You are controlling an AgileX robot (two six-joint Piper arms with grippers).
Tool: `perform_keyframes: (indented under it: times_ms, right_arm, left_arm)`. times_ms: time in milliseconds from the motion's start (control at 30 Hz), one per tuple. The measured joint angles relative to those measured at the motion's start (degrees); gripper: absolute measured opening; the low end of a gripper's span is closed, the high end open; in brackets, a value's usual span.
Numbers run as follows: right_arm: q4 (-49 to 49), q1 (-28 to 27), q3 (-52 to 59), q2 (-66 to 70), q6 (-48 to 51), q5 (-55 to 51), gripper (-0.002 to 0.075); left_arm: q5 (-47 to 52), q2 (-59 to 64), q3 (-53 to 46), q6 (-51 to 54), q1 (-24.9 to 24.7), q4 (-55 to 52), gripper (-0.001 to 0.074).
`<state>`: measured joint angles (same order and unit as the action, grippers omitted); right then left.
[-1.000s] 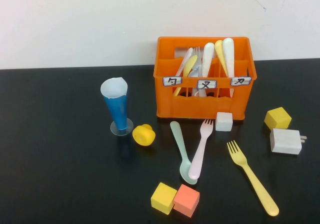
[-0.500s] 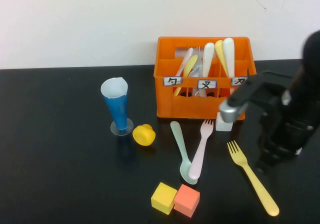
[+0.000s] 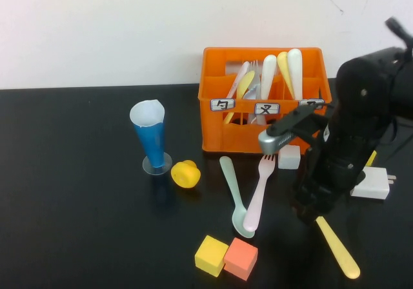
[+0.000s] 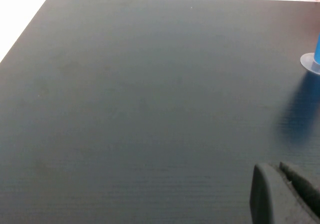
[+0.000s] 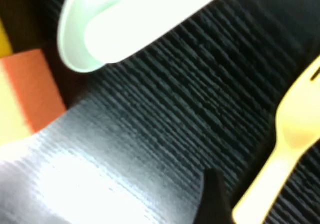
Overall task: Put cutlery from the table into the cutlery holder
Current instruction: Pick up the fork
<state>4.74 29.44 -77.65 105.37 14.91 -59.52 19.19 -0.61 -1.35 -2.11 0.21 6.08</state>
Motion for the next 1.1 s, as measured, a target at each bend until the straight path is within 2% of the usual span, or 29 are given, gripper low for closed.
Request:
perform_keyframes:
  times_ms: [200, 533, 633, 900, 1100]
  right_arm:
    - [-1.6, 0.0, 0.0, 3.0, -3.6, 0.8, 0.0472]
    - [-3.2, 0.0, -0.1, 6.2, -7.0, 1.7, 0.0463]
    - [-3.2, 0.0, -0.1, 6.2, -7.5, 2.2, 0.0405]
    - [-3.2, 0.0, -0.1, 6.3, -7.7, 2.6, 0.016]
    - [-4.7, 1.1, 0.3, 3.0, -8.1, 5.0, 0.0145]
  left_arm:
    - [0.0, 0.0, 0.0, 0.0, 0.0, 0.0, -0.0001]
    - [0.0, 0.0, 0.0, 0.0, 0.0, 0.0, -0.0001]
    - [0.0, 0.0, 0.0, 0.0, 0.0, 0.0, -0.0001]
    - [0.0, 0.0, 0.0, 0.0, 0.0, 0.0, -0.0001]
    - [0.0, 0.0, 0.0, 0.0, 0.0, 0.0, -0.0001]
